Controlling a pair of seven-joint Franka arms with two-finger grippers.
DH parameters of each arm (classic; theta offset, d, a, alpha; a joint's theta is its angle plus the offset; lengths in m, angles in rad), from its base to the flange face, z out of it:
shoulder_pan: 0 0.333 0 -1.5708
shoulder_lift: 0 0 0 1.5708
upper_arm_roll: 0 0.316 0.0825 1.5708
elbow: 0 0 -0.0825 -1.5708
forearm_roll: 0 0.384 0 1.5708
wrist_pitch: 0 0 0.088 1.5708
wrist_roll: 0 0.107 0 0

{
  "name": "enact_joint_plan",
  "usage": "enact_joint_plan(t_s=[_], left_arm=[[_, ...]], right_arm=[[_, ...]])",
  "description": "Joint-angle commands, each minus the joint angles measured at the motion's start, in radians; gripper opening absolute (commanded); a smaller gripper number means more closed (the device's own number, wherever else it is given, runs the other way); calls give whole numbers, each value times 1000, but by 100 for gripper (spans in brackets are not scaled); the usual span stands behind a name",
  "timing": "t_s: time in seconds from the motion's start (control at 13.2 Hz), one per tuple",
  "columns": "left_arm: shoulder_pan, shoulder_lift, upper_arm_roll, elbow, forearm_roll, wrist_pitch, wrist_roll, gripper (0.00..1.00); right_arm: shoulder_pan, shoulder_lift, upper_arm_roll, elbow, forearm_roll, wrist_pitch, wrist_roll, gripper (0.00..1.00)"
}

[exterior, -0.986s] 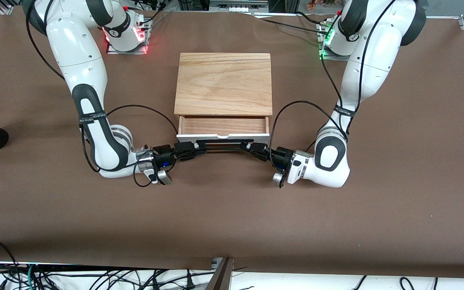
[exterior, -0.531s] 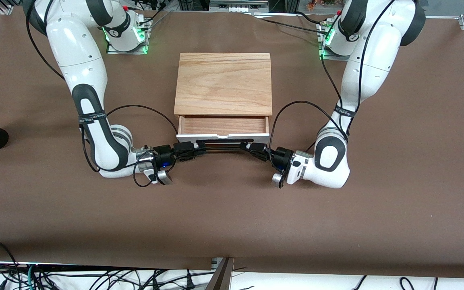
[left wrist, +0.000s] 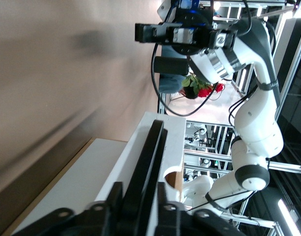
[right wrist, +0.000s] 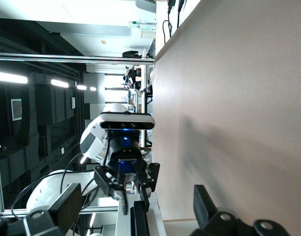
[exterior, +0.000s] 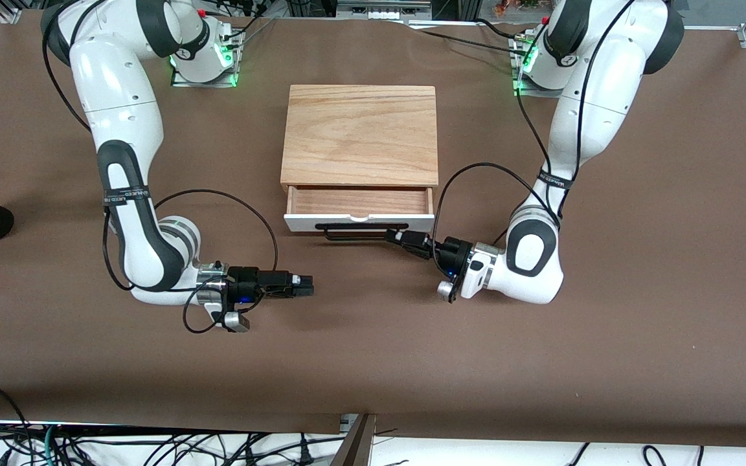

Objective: Pull top drawer with both arms simultaneously
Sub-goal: 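Open the right gripper and draw it back while the left gripper releases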

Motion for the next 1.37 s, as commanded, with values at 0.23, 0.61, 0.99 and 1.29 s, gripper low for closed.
enact_joint_plan(t_s=[0.23, 0.61, 0.99, 1.29], left_arm=[[29, -37, 5, 79, -14, -11, -85, 100], [30, -87, 82, 141, 140, -12, -100, 100], [32, -254, 124, 176, 618, -16, -191, 100], [56, -379, 131, 162, 938, -89, -235, 100]], right_arm=[[5, 12, 2, 39, -13, 91, 61, 100], [14, -16, -49, 83, -323, 182, 254, 100], [20, -22, -55, 194, -739, 184, 607, 100], [32, -92, -66, 190, -983, 171, 760, 100]])
